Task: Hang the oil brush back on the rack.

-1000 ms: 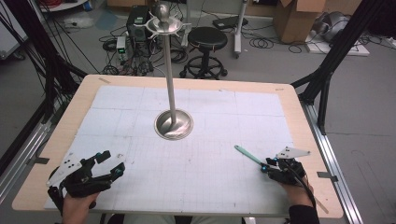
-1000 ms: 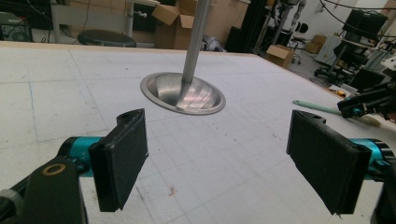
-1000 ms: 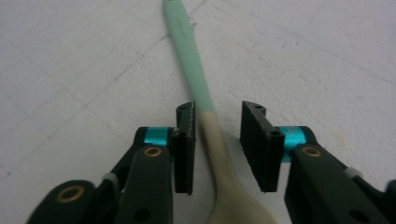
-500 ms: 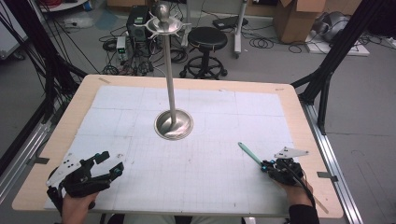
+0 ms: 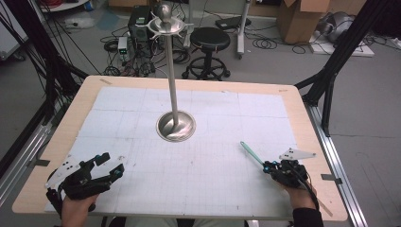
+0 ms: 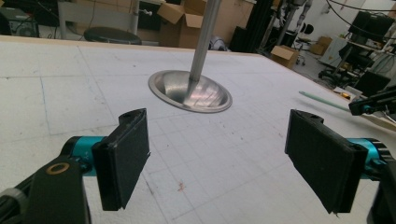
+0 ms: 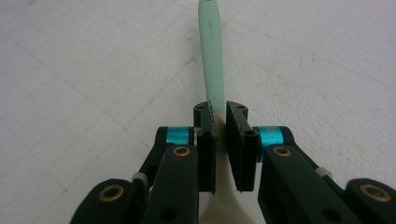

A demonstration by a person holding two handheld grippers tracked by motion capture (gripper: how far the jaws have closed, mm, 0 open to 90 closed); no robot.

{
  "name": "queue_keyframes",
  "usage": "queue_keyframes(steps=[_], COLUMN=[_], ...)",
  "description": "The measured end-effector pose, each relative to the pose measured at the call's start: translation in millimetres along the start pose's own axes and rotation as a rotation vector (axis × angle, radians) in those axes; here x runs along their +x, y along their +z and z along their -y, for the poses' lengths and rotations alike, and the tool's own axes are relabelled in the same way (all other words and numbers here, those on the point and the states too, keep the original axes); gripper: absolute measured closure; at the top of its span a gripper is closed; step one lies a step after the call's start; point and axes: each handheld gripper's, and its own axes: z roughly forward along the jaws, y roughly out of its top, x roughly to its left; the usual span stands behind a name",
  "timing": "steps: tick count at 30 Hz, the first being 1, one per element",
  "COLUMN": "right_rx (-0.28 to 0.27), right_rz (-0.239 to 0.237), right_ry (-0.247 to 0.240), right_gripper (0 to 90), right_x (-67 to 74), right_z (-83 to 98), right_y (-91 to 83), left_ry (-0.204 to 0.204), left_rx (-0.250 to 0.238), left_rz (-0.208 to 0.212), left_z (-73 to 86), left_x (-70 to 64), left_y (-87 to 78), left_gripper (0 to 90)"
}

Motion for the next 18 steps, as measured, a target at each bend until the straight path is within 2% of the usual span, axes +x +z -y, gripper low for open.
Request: queue_keyframes(steps=[6, 8, 9, 12, 18], right_rx=[-0.106, -0.119, -0.15, -0.191, -0.251], right_rz=[-0.066, -0.08, -0.11, -0.146, -0.216], right_ry=[0.01, 0.005, 0.003, -0.004, -0.035], right_gripper=[82.7, 82.7, 82.7, 82.6, 82.5], right_x=[8.5, 10.4, 15.5, 22.2, 39.3], right_z=[-9.3, -11.3, -15.9, -22.2, -36.3], right_y=[-8.6, -9.5, -11.4, -12.7, -15.6], left_ry=[0.007, 0.006, 0.0, -0.014, -0.023], left_rx=[-0.006, -0.006, -0.009, -0.02, -0.035], left_rz=[0.031, 0.036, 0.053, 0.089, 0.173], left_z=[-2.3, -2.7, -3.5, -5.7, -11.1], left_x=[-2.6, -3.2, -3.6, -5.2, -10.0], left_y=[0.2, 0.3, 0.1, 0.0, 0.9], left_gripper=[22.5, 22.5, 22.6, 22.6, 22.9])
